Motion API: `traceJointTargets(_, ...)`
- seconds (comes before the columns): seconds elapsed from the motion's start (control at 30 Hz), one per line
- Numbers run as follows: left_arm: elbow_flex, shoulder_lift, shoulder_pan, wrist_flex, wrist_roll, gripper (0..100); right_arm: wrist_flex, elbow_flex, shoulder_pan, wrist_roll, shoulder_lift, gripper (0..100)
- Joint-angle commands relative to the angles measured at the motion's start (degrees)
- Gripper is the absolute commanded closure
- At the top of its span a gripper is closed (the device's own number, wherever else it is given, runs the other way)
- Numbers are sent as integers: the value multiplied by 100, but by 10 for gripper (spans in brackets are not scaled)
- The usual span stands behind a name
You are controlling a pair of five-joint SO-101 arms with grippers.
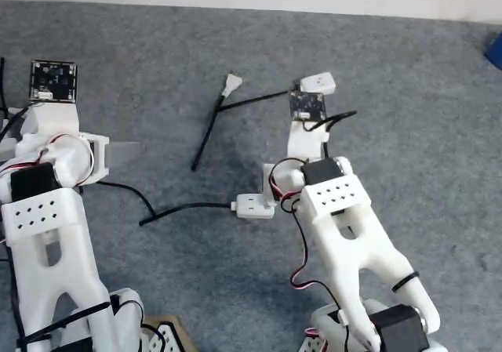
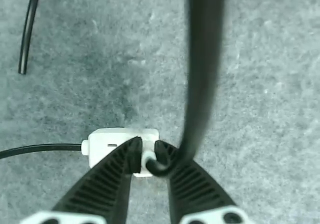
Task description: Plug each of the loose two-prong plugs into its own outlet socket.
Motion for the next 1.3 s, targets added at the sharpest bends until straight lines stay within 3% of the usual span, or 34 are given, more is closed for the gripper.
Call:
traceJointTargets(0.0,-40,-40,-40,-79,-53,530,-4,215,-163,70,-22,992)
traceJointTargets(0.53,-31,-13,-48,-79,-316,532,-251,637,-488,229,-22,992)
traceJointTargets(0.73,-31,-13,-48,-70,-316,532,-787,1235,-646,343,-40,992)
traceJointTargets(1.27,-31,-13,-48,-70,-325,530,-804,1297,-637,1336,4,992)
